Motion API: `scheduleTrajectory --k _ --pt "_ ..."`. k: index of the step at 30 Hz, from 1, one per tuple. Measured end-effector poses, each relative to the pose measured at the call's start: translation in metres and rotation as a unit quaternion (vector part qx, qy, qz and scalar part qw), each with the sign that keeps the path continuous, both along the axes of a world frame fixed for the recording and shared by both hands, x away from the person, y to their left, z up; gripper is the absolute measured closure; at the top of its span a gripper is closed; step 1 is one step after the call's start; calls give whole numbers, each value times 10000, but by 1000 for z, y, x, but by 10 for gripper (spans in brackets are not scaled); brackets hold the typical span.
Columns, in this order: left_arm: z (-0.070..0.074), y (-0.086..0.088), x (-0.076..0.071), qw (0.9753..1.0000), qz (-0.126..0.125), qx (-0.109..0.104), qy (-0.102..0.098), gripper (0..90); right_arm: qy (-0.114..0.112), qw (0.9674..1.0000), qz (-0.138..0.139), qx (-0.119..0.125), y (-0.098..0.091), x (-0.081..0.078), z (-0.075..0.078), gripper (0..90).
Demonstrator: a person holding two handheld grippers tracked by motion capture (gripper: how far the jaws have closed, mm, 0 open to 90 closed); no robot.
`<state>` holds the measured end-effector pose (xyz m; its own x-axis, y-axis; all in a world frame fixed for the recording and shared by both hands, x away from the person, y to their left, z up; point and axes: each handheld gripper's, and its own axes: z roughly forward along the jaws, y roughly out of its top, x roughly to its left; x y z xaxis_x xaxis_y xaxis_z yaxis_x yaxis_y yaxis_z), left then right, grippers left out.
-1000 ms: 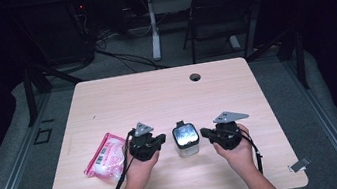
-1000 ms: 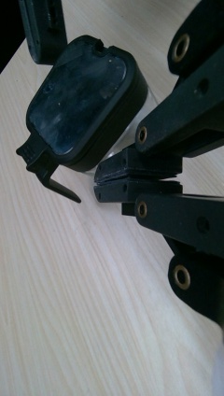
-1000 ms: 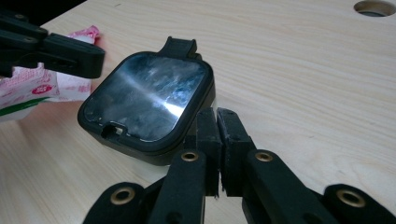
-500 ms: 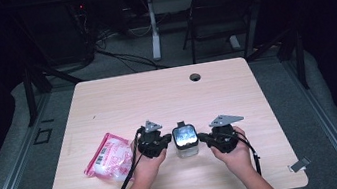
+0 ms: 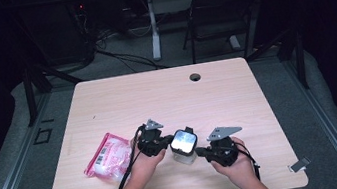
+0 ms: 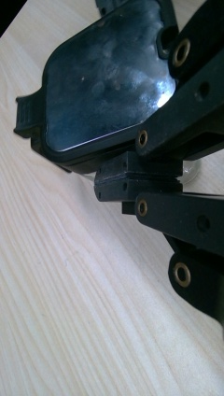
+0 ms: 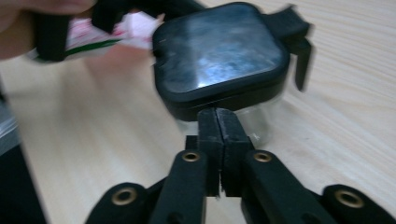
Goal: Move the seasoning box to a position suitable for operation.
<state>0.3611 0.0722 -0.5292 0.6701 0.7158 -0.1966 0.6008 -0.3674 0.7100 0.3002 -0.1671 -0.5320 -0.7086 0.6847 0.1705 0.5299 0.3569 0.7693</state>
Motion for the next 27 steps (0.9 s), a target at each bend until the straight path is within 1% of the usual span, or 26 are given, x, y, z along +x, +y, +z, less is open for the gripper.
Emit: scheduleTrajectory --k 1,2,3,4,5,6,7,8,9,10,13,14,16,17,18,19,20,21,22,24,25,26,27 --pt "2 0 -2 9999 25 65 -86 895 -26 9999 89 -73 -2 -3 2 885" --pt "5 1 -4 9998 24 85 -153 896 -74 9999 -10 -111 -4 -4 4 885" --pt "6 1 -6 9996 92 140 -239 896 -85 9999 -104 -48 -7 -4 6 886" --pt "9 3 -9 9996 58 139 -253 899 -48 9993 -358 80 -17 -1 6 893" --pt "11 5 -11 9995 55 141 -278 900 -44 9989 -469 87 -20 0 5 897" --pt "13 7 -14 9996 36 96 -266 900 -15 9982 -583 110 -23 2 3 899" --pt "15 8 -17 9995 66 95 -305 900 -15 9982 -583 110 -23 2 3 899" --pt "17 11 -23 9994 31 125 -330 900 2 9969 -759 220 -27 6 1 899" --pt "17 11 -23 9994 31 125 -330 900 -36 9964 -807 268 -28 9 0 899" --pt "17 14 -29 9993 30 181 -318 900 -43 9962 -823 282 -29 12 0 897" --pt "15 16 -38 9994 -7 215 -265 900 -96 9962 -816 295 -27 19 1 894" --pt "14 16 -40 9993 -36 263 -269 900 -94 9963 -805 295 -26 21 1 892" --pt "13 16 -42 9993 -47 279 -257 900 -120 9967 -759 271 -24 27 0 890" --pt "11 16 -45 9993 -21 273 -237 900 -120 9967 -759 271 -24 27 0 890" --pt "10 15 -46 9992 -53 324 -220 900 -139 9966 -762 281 -22 33 0 890" --pt "7 14 -48 9992 -54 320 -221 900 -138 9967 -747 279 -21 35 1 890" --pt "7 14 -48 9992 -54 320 -221 900 -128 9965 -737 368 -20 37 0 889" --pt "6 13 -49 9992 -105 333 -202 900 -128 9965 -737 368 -20 37 0 889" --pt "5 11 -50 9990 -115 362 -220 900 -127 9970 -698 307 -18 42 0 886" --pt "3 8 -50 9990 -150 396 -163 900 -111 9972 -676 293 -18 42 0 884" --pt "1 6 -49 9989 -141 422 -114 900 -104 9979 -589 237 -16 43 -2 881" --pt "0 6 -48 9991 -112 406 -56 900 -86 9982 -552 219 -15 42 -2 880" --pt "0 6 -48 9991 -112 406 -56 900 -86 9982 -552 219 -15 42 -2 880"
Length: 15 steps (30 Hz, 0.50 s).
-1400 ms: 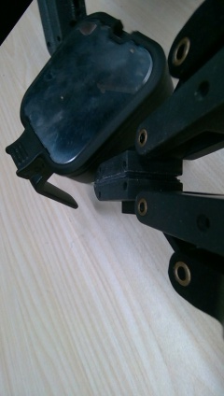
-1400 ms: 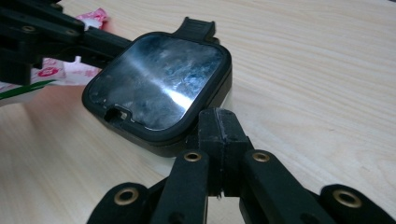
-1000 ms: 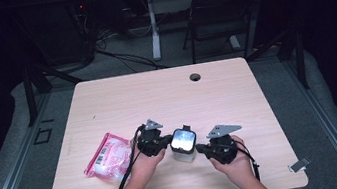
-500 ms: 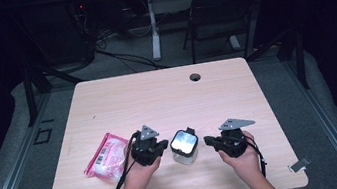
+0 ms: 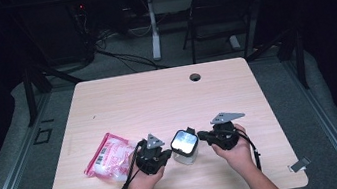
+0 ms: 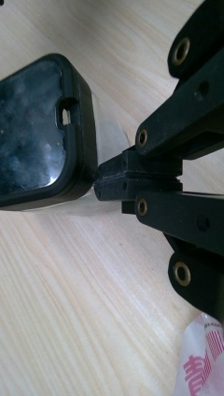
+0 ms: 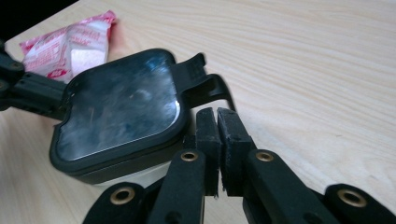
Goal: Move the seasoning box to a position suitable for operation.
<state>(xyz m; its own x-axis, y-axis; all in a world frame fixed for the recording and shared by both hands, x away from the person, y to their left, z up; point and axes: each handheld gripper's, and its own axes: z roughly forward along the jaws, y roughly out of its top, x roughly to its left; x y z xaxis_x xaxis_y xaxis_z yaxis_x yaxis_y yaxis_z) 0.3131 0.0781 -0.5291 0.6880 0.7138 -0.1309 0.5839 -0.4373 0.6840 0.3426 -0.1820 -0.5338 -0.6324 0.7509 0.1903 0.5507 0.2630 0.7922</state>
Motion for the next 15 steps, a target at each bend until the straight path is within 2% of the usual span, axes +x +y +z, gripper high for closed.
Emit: scheduleTrajectory --k 2,5,9,15 --pt "-1 -1 1 10000 30 28 13 900 -4 9999 101 -133 2 -1 0 894" --pt "-1 -1 3 10000 48 81 -8 900 -35 9998 113 -153 3 -2 0 900" --pt "-1 -1 6 9998 43 189 -39 900 34 9998 137 -135 3 -10 0 900" --pt "-2 0 12 9998 106 169 -5 900 36 9994 251 -219 6 -23 0 900"
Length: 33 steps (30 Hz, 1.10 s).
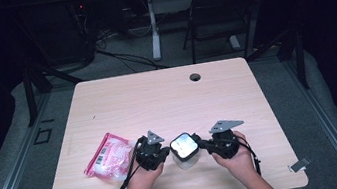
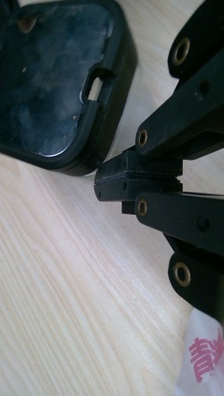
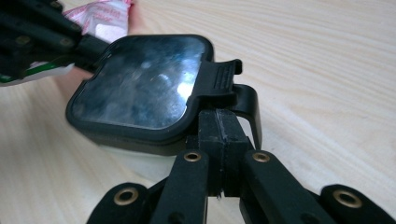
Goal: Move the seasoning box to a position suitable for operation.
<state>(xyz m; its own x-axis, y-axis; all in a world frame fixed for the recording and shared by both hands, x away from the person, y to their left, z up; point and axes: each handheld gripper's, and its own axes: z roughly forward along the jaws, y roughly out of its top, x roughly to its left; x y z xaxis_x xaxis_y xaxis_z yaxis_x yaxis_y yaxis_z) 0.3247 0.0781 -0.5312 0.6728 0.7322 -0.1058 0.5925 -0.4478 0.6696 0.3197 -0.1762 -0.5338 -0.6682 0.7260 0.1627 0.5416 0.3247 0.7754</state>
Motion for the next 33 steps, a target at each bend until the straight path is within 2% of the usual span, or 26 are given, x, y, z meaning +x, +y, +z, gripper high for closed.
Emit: scheduleTrajectory --k 5,9,10,13,17,18,20,21,22,23,24,25,26,30,31,33 --pt "0 0 7 10000 -18 -31 46 887 58 10000 60 17 0 -9 0 898" --pt "0 -1 12 9999 -32 -101 35 858 239 9994 188 152 -4 -16 -1 856" --pt "1 -1 14 10000 -31 -77 11 843 267 9993 247 120 -6 -18 -3 798" --pt "4 1 15 9998 -25 -187 -21 804 269 9992 289 52 -9 -22 -2 780" --pt "13 11 13 9994 10 -307 -160 775 80 9998 33 -175 -13 -25 -1 745" --pt "17 17 12 9991 53 -335 -243 755 42 9998 -67 -176 -14 -25 -4 720" --pt "19 21 11 9990 74 -346 -283 745 13 9999 -95 -140 -14 -25 -5 699" --pt "22 26 10 9989 92 -323 -315 738 -38 9996 -168 -219 -14 -24 -7 682" --pt "24 33 8 9985 124 -388 -371 715 -73 9994 -247 -228 -13 -22 -10 648" --pt "24 33 8 9985 124 -388 -371 707 -73 9994 -247 -228 -13 -22 -10 648" --pt "28 41 6 9979 161 -488 -393 694 -62 9994 -242 -259 -13 -19 -12 636" --pt "29 45 4 9974 232 -509 -458 689 -71 9995 -251 -181 -12 -18 -14 631" --pt "29 45 4 9974 232 -509 -458 681 -60 9994 -232 -233 -12 -16 -14 628" --pt "33 68 -3 9964 264 -519 -624 640 -38 9996 -179 -228 -9 -10 -18 610" --pt "33 68 -3 9964 264 -519 -624 632 -38 9996 -179 -228 -9 -10 -18 610" --pt "31 86 -7 9952 373 -536 -723 612 8 9995 -178 -258 -7 -5 -22 596"
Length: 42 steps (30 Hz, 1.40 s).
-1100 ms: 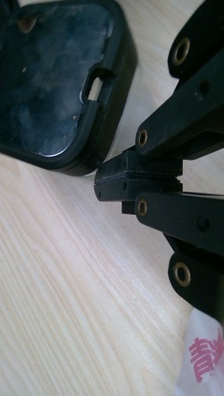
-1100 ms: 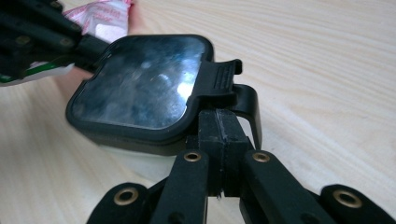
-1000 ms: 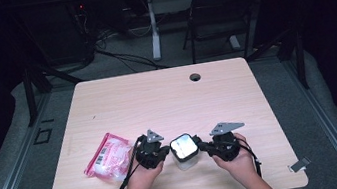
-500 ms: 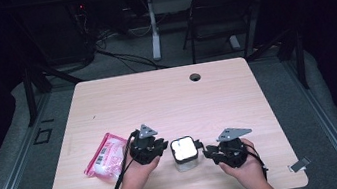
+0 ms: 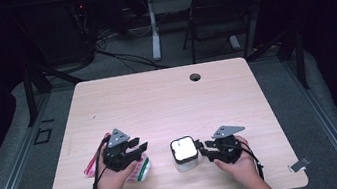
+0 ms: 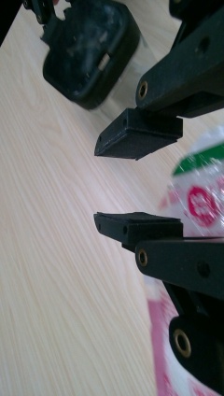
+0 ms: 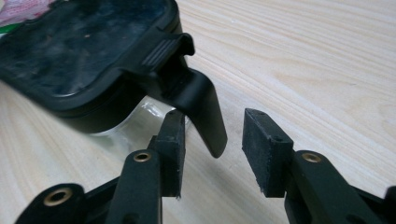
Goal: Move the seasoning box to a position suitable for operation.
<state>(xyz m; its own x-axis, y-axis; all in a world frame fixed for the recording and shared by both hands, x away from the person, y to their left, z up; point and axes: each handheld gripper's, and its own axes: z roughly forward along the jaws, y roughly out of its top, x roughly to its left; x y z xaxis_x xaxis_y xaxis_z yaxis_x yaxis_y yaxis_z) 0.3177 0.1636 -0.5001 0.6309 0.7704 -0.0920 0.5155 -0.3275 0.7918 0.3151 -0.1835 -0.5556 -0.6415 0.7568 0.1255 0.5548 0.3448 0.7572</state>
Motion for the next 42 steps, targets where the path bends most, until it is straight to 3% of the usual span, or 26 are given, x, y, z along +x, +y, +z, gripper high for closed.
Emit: scheduleTrajectory --k 2,5,9,12,19,26,33,42 --pt "-2 6 -1 10000 42 -8 4 591 22 10000 16 -20 0 2 -1 594" --pt "-9 27 -6 9995 296 -71 12 574 27 9999 10 99 3 8 -4 596" --pt "-15 40 -8 9990 438 -85 88 563 55 9999 101 10 8 11 -4 624" --pt "-20 53 -8 9975 625 -227 240 563 62 9999 114 -35 11 12 -5 681" --pt "-19 75 -6 9946 959 -356 186 561 -49 9998 13 -181 15 14 -5 720" --pt "-18 84 -4 9928 1123 -376 184 559 -24 9997 -30 -256 15 11 -4 721" --pt "-17 84 3 9932 1086 -410 99 555 42 9987 214 -457 16 -1 1 700" --pt "-16 77 12 9945 962 -399 105 557 190 9986 464 -194 11 -10 0 659"
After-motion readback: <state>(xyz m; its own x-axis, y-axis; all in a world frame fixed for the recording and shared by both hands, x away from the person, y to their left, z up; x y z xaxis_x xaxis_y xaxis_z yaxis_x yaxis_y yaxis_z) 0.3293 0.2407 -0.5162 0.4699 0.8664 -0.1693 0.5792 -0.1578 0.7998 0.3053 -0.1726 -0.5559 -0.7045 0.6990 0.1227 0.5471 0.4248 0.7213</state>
